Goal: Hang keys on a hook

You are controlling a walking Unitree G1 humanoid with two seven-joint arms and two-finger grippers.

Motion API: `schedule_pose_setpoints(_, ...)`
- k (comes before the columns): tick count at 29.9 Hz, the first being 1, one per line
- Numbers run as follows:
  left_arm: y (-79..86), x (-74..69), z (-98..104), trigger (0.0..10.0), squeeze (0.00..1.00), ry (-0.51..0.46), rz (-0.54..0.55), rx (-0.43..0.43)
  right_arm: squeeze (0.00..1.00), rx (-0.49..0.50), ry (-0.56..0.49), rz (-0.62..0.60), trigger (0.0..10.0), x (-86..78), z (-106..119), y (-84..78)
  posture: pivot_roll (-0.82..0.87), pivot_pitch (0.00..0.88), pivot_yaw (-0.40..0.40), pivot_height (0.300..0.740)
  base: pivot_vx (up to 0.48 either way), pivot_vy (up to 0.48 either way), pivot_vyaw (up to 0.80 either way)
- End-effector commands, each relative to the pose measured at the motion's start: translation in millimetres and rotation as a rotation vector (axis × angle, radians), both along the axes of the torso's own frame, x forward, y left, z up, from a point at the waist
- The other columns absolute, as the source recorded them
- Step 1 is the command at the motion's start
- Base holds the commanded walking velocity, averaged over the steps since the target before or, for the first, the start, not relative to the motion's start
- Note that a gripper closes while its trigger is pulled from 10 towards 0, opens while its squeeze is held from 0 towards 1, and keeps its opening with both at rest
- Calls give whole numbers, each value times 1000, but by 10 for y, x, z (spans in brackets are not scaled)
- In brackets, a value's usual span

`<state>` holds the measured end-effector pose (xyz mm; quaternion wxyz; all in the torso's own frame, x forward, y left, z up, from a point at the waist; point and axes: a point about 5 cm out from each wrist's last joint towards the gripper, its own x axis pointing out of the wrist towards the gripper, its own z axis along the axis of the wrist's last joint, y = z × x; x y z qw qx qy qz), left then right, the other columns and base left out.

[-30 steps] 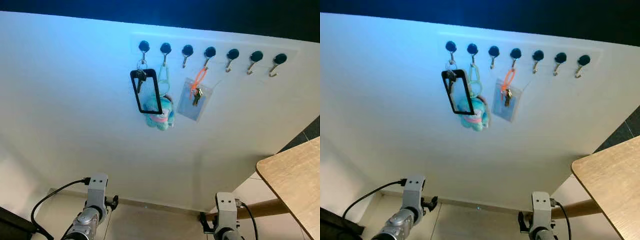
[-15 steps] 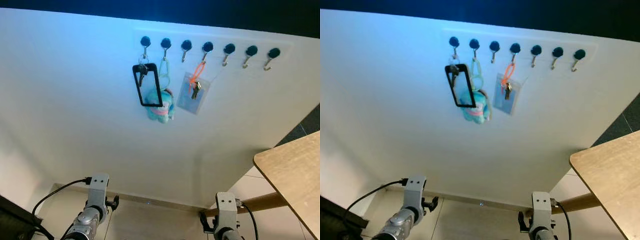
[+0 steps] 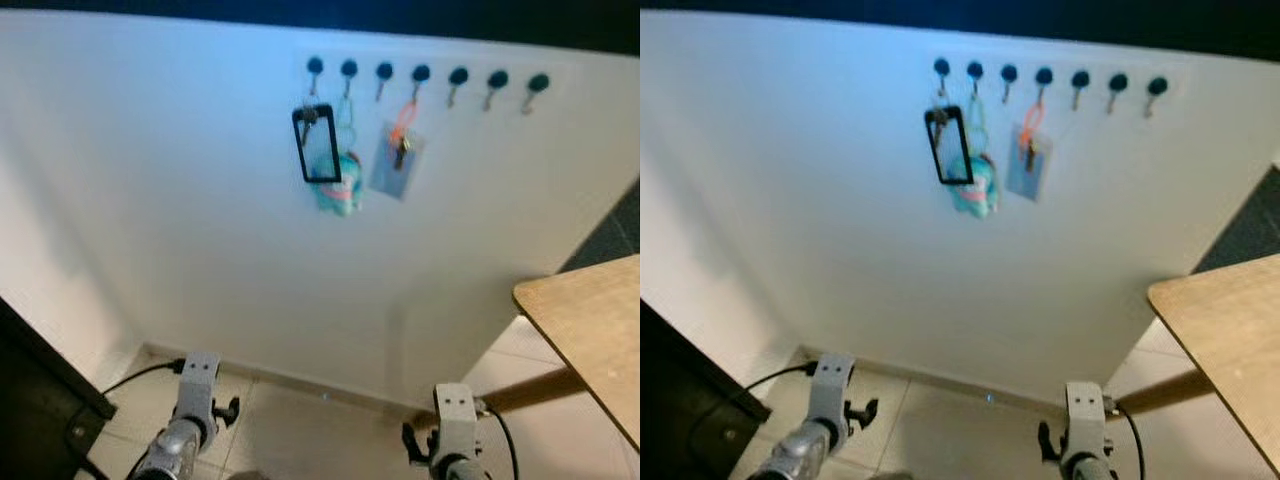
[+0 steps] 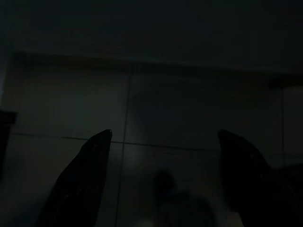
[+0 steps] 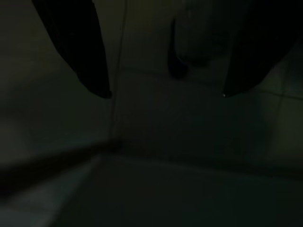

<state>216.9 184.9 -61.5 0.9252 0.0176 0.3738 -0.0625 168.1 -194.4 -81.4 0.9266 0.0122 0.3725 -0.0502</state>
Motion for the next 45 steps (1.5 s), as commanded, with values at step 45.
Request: schedule_pose_setpoints(45, -81, 33, 28, 10000, 0, -42, -82, 27, 0, 41, 32, -31, 10000, -54, -45, 84, 51, 59, -4, 740, -11, -82, -178)
